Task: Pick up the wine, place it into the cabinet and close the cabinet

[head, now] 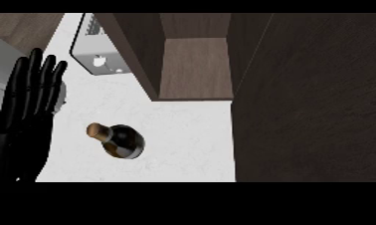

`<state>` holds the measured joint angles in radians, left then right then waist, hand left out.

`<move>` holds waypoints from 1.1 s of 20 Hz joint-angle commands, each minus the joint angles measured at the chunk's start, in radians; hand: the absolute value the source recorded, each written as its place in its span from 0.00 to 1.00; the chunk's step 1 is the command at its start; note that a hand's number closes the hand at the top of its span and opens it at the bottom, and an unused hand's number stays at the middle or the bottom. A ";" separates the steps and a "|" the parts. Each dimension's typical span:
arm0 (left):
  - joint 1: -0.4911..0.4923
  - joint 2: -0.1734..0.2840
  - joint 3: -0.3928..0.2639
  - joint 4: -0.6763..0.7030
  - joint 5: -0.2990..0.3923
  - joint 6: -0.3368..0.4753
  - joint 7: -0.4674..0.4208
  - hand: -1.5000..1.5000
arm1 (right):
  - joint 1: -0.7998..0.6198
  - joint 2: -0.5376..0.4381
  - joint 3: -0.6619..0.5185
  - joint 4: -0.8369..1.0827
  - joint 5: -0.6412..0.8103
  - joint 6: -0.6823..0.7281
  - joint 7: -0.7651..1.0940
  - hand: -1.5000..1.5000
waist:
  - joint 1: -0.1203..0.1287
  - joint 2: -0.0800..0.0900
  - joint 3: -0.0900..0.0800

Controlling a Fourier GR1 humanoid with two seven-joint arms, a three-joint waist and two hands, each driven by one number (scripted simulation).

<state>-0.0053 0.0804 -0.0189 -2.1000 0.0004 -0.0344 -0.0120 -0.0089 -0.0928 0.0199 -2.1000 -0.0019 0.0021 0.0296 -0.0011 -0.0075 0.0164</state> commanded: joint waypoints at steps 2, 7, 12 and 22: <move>-0.034 -0.028 0.009 0.040 -0.134 0.099 -0.001 0.00 | 0.009 0.001 -0.019 -0.065 -0.004 -0.014 0.032 0.00 | -0.005 0.007 -0.016; -0.017 -0.079 -0.008 0.066 -0.014 0.366 0.121 0.00 | 0.139 -0.009 0.101 -0.068 -0.111 0.127 0.050 0.00 | -0.020 0.012 -0.019; -0.104 -0.080 -0.168 0.076 -0.050 0.592 0.192 0.00 | 0.179 -0.068 0.063 -0.187 -0.225 0.176 0.164 0.00 | -0.019 0.005 -0.016; -0.168 -0.080 -0.278 0.147 -0.098 0.729 0.181 0.00 | 0.199 -0.043 0.017 -0.260 -0.251 0.193 0.217 0.00 | -0.003 0.007 -0.016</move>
<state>-0.1683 0.0010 -0.2432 -1.9821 -0.0965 0.6350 0.2014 0.1849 -0.1551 0.0347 -2.3596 -0.2632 0.1790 0.2474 -0.0063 -0.0011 0.0001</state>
